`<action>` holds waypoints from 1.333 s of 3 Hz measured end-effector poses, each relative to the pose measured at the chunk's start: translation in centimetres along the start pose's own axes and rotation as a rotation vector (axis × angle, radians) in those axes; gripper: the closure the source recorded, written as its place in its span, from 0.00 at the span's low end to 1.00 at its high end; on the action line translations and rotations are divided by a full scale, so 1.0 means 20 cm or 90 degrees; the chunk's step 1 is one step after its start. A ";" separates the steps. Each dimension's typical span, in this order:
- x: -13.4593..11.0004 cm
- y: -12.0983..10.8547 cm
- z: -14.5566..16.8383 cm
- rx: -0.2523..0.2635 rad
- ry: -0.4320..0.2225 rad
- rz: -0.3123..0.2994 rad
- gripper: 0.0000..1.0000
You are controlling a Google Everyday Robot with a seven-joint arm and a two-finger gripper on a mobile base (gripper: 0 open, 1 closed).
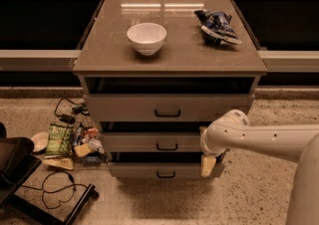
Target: Open middle drawer
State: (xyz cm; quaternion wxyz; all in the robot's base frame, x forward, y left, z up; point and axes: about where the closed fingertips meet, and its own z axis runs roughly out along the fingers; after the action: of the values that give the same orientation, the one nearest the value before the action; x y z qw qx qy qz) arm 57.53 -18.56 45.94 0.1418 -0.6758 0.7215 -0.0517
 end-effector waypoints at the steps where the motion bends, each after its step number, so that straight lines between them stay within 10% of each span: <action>1: -0.02 -0.03 0.04 0.011 -0.005 0.008 0.00; 4: -0.08 -0.07 0.19 0.022 0.006 0.021 0.00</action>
Offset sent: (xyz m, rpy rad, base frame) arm 0.0268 0.0218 -0.0159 -0.0148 -0.0466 -0.0169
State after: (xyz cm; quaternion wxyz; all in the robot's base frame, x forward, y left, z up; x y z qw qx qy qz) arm 60.05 -16.69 42.83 0.1508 -0.6610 0.7322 -0.0648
